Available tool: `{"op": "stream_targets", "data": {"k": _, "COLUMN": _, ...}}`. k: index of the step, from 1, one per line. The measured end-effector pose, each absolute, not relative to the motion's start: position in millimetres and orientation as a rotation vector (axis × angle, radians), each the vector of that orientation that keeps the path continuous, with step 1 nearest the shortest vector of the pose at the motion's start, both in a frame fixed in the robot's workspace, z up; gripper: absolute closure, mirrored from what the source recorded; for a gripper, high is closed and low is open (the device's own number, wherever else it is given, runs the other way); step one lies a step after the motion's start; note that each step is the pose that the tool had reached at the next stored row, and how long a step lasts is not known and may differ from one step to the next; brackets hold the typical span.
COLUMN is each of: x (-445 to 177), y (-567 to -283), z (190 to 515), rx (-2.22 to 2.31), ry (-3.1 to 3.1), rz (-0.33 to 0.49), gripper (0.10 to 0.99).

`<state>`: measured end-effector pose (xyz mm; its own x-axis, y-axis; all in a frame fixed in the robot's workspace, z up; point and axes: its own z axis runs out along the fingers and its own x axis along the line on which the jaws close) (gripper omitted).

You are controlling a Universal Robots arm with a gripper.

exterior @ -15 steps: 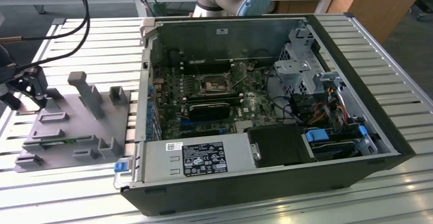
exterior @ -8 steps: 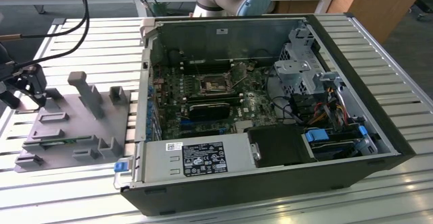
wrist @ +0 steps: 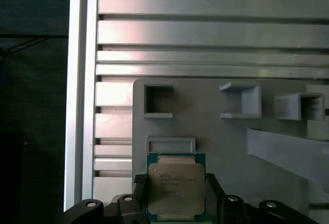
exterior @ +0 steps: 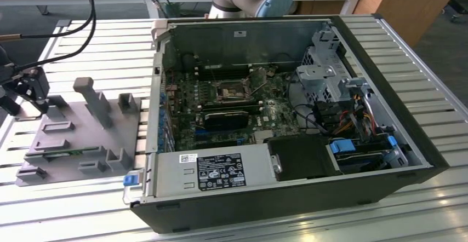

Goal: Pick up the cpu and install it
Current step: 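Pick up the cpu and move it towards the insertion slot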

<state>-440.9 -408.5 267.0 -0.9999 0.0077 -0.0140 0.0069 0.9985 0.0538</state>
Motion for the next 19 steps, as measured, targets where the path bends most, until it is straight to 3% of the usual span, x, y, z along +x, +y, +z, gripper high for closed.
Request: {"op": "stream_targets", "data": {"k": 19, "x": -441, "y": -406, "z": 282, "rx": 0.011, "ry": 3.126, "rz": 0.084, "gripper": 0.549}}
